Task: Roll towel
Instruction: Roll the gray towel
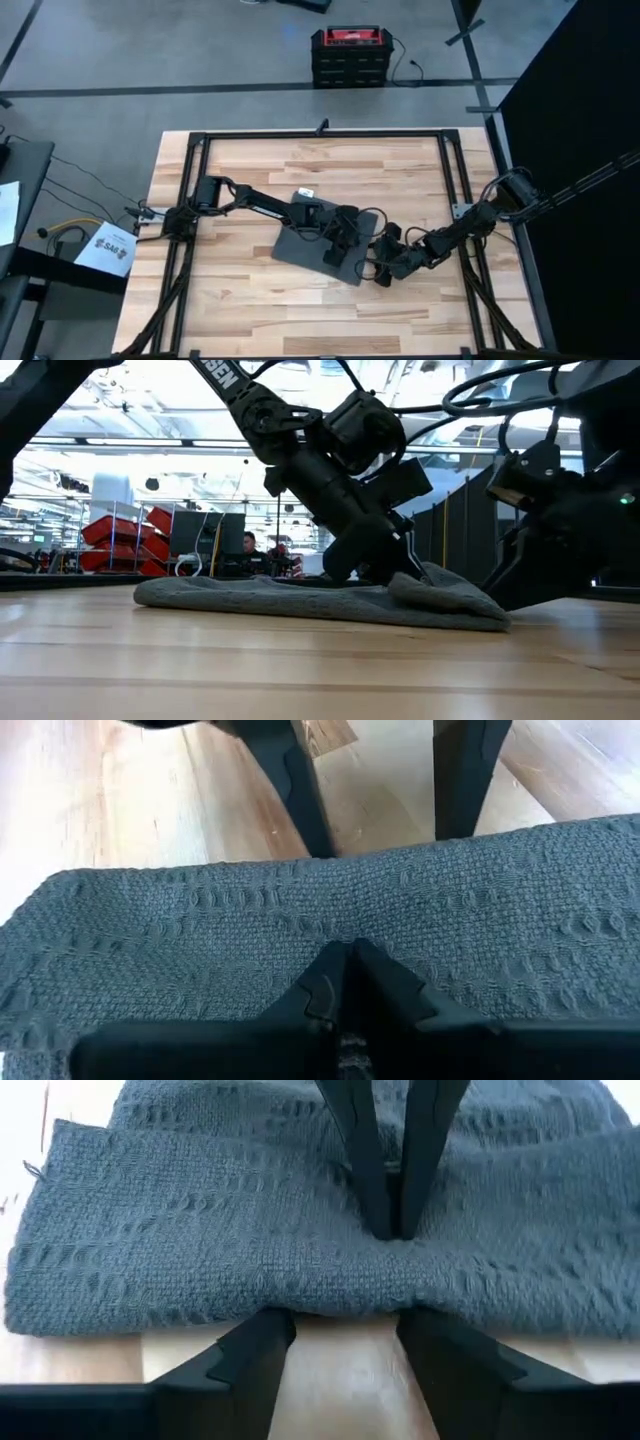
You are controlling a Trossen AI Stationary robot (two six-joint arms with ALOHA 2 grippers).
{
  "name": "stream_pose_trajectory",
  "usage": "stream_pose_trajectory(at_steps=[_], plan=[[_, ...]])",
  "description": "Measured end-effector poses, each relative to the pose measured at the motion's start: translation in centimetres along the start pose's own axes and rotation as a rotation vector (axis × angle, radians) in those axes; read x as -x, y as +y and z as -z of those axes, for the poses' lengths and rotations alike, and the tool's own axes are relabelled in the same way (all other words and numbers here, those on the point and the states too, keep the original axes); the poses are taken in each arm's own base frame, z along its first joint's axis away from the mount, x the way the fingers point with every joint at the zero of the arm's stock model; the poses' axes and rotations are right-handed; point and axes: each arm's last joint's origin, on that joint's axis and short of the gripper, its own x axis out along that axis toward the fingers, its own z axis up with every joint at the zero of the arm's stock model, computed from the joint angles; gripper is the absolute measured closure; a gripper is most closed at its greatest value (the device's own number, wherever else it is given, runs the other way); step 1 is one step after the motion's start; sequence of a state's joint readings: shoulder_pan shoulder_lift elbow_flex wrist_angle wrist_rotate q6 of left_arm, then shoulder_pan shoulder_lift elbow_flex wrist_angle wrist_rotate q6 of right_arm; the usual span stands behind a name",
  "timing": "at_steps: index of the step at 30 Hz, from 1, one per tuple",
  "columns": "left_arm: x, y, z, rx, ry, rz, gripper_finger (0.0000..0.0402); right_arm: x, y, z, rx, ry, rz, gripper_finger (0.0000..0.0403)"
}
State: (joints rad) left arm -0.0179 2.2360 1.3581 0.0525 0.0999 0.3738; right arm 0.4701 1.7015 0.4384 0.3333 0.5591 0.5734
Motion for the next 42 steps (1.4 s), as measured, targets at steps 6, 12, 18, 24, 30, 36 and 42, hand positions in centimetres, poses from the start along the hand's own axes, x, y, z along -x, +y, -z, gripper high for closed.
stream_pose_trajectory(at_steps=[6,12,18,24,30,36,42], plan=[[0.0,0.0,0.0,0.008,-0.001,-0.007,0.0386,0.6,-0.4,-1.5,0.103,-0.045,0.010,0.0200],[0.0,0.1,0.1,0.012,0.000,-0.017,0.0386,1.2,-0.8,-3.1,0.130,-0.098,0.039,0.0199],[0.0,0.1,0.0,0.015,-0.001,-0.014,0.0386,2.6,-0.8,-2.9,0.145,-0.064,0.036,0.0199],[0.0,0.1,0.0,0.018,-0.005,-0.010,0.0386,2.3,-1.8,-1.0,0.062,0.096,0.073,0.0200],[1.8,0.3,-1.1,0.048,-0.021,-0.016,0.0386,1.1,-2.7,-0.3,-0.014,0.076,0.032,0.0200],[6.3,0.5,-3.9,0.042,-0.053,-0.039,0.0386,0.5,-3.2,-0.8,0.042,0.076,-0.031,0.0200],[6.6,-0.5,-3.3,0.014,0.045,-0.028,0.0387,0.3,-3.4,-1.2,0.073,0.068,-0.080,0.0200]])
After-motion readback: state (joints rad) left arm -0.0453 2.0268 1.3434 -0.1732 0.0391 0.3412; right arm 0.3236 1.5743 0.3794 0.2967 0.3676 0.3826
